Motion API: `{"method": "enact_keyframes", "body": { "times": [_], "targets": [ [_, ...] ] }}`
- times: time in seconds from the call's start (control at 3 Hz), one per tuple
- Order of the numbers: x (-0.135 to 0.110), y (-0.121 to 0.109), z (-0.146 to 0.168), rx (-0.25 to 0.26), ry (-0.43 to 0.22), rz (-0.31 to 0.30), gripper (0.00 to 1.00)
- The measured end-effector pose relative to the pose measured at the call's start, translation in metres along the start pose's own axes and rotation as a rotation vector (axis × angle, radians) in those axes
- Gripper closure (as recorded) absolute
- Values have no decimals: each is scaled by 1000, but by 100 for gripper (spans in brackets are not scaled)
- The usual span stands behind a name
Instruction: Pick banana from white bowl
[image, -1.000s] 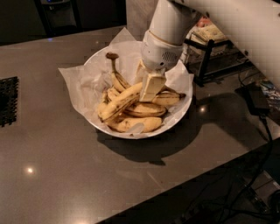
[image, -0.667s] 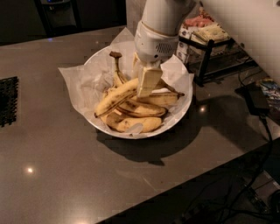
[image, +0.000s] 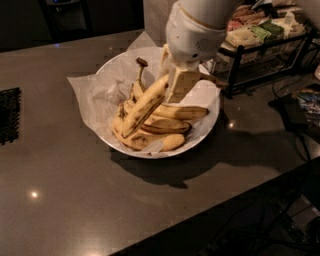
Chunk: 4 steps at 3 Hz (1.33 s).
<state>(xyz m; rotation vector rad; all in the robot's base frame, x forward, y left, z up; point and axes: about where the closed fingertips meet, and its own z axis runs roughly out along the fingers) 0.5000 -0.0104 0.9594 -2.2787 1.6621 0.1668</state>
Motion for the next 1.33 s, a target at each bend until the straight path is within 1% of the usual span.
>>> {"method": "enact_keyframes", "body": {
  "times": [0.33,0.67,1.0,1.33],
  "targets": [
    [-6,33,-39,140,-20,-10,100],
    [-18,66,-76,278,-35,-39,100],
    [-27,71,-90,324,-32,-55,100],
    [-27,71,-90,323,-32,-55,100]
  ]
}}
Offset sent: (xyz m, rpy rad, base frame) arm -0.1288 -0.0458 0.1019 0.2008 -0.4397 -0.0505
